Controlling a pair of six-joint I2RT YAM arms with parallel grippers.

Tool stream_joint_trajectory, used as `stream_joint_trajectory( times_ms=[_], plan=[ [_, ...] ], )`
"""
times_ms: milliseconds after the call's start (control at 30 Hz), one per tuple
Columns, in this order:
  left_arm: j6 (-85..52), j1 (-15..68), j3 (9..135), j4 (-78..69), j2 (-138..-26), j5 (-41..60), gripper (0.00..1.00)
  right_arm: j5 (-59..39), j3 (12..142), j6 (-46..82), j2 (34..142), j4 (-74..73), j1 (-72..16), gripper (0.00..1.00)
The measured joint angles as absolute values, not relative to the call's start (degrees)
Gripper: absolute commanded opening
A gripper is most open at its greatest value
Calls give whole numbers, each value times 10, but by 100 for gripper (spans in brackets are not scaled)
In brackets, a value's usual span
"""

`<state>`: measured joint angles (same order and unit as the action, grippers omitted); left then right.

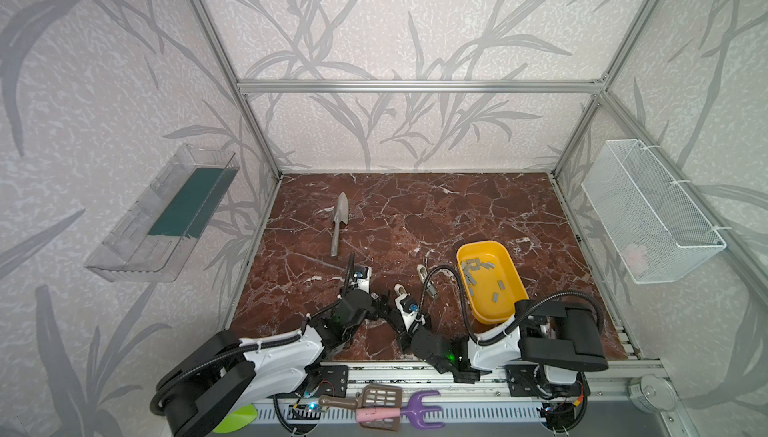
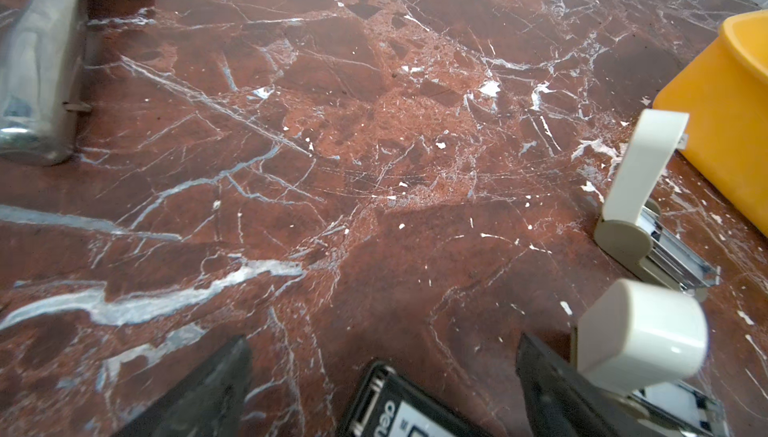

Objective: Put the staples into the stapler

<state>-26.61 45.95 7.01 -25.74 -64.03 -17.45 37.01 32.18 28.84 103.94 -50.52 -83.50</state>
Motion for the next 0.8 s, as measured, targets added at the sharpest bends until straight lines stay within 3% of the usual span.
stream_joint_trajectory(
  times_ms=[200, 267, 467, 667, 800],
  plan=[
    [-265, 456, 101, -254, -686, -184, 99, 393, 322, 301, 1054, -534, -840, 15],
    [-266, 456, 102, -241, -676, -190, 99, 392, 323, 301, 1051, -533, -841, 22],
    [-278, 443, 129, -147, -599, -210, 99, 371, 348, 276, 1017, -443, -845, 56],
    [-310, 343, 179, -29, -491, -201, 99, 359, 371, 264, 996, -353, -847, 73],
    [-328, 305, 184, 35, -433, -201, 99, 364, 378, 266, 995, -328, -848, 75]
  ],
)
